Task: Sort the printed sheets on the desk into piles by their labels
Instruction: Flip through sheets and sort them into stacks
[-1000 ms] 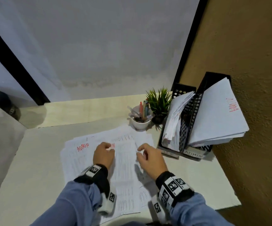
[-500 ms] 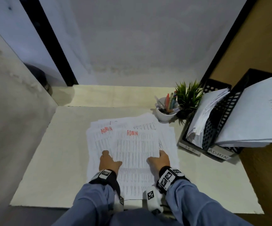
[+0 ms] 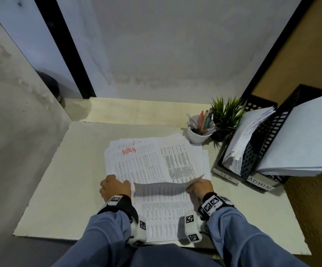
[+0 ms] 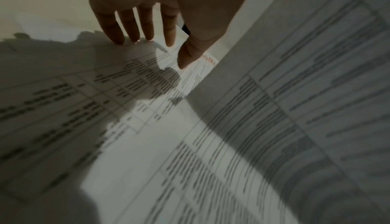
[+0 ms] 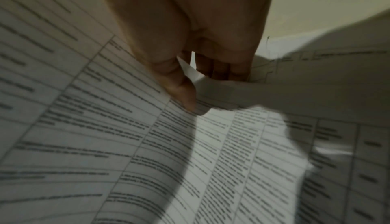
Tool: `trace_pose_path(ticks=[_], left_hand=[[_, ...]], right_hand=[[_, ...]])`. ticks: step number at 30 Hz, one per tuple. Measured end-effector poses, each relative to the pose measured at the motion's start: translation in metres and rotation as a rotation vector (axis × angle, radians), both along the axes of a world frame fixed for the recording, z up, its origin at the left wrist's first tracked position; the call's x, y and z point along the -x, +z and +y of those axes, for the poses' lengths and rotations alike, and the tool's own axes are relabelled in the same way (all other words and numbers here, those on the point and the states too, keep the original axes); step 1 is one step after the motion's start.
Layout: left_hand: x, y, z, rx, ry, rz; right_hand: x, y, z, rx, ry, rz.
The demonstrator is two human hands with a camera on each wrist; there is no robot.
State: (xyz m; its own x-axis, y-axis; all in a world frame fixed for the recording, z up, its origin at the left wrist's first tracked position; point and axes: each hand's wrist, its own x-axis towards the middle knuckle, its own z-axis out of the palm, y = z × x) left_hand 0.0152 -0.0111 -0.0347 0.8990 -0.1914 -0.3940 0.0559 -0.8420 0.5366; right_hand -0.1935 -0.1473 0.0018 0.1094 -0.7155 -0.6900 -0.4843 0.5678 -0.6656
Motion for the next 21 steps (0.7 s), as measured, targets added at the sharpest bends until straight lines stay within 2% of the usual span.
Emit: trace_pose_path(ticks=[3,7,10,13,16,19,21], left_hand=[[-0.008,-0.003,0.0,0.144,0.088,0.069],[-0.014,0.001,0.001,0.281,0.119,0.058],[-0.016,0.004,0.002,0.334,0.06,-0.013],[-0.011,0.011,0.001,0.431,-0.075,-0.032],[-0.009,0.006,-0.001,0.537,-0.125,0.085],[-0.009,-0.008,-0.004,0.636,-0.071,0.259],[-0.004,0.0,-0.009,0.649,-0.031,0.333]], right_hand=[[-0.002,0.001,0.002,0.017,0.025,0.062],[-0.005,-0.005,0.0,0.018,0.071,0.108],[-0.008,-0.008,0.0,0.033,0.054,0.162],[-0.003,-0.008,-0.001,0.014,0.033,0.064],[0.001,-0.007,0.001,0.023,-0.032,-0.017],[-0.001,-0.003,0.002,0.036,-0.097,-0.085],[0.0,-0.004,0.001,0.041,-0.105,-0.079]])
